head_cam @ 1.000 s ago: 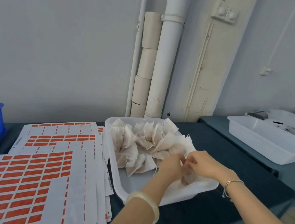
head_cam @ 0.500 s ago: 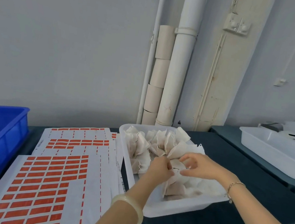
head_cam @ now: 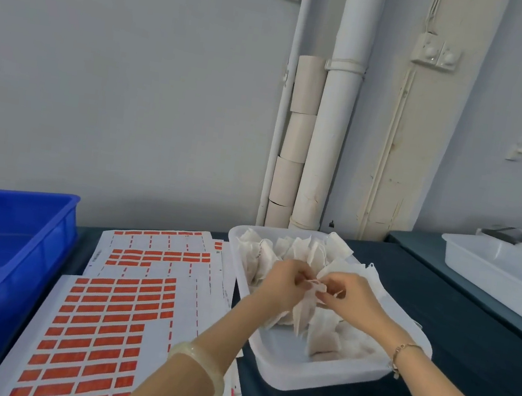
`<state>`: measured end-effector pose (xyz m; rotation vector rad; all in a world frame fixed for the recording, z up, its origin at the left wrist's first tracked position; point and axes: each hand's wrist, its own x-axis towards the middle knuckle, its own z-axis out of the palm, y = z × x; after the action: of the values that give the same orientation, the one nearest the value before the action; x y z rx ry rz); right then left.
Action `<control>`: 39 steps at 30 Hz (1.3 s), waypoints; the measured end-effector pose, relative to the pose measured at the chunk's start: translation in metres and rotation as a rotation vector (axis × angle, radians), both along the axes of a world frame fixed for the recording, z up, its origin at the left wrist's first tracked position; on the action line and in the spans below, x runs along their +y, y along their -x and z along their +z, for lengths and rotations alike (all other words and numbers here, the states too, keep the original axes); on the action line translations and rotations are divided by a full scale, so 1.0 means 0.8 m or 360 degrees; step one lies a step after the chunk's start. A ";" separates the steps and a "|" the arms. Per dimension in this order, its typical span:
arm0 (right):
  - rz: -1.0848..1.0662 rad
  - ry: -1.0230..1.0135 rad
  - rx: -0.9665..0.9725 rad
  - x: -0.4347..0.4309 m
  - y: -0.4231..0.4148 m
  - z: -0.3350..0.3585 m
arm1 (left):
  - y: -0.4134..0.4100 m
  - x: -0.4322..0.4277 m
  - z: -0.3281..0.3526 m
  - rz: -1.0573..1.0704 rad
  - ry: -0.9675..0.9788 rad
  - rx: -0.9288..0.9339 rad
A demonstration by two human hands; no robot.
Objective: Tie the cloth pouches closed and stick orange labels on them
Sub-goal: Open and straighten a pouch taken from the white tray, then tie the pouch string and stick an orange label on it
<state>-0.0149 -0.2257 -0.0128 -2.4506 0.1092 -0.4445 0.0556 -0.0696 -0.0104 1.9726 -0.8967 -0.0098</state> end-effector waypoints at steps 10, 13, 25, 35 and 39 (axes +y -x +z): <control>0.0387 -0.0790 -0.0408 0.148 0.007 0.060 | 0.024 0.163 0.041 0.0322 0.0840 0.0092; 0.0488 -0.0914 -0.0346 0.197 0.004 0.062 | 0.036 0.215 0.033 0.0239 0.0816 0.0243; 0.0276 -0.0908 -0.0008 0.314 -0.037 -0.060 | 0.022 0.290 -0.095 0.0751 0.0718 0.0464; -0.0037 -0.0919 -0.0282 0.354 -0.069 -0.104 | 0.007 0.272 -0.133 0.1050 0.0622 -0.0201; 0.0051 -0.0984 -0.0354 0.353 -0.077 -0.109 | 0.001 0.274 -0.150 0.0938 0.0790 -0.0203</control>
<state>0.0464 0.0570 -0.0998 -1.7850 0.0960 -0.5677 0.0546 0.1498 -0.1300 1.7012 -0.3173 0.6231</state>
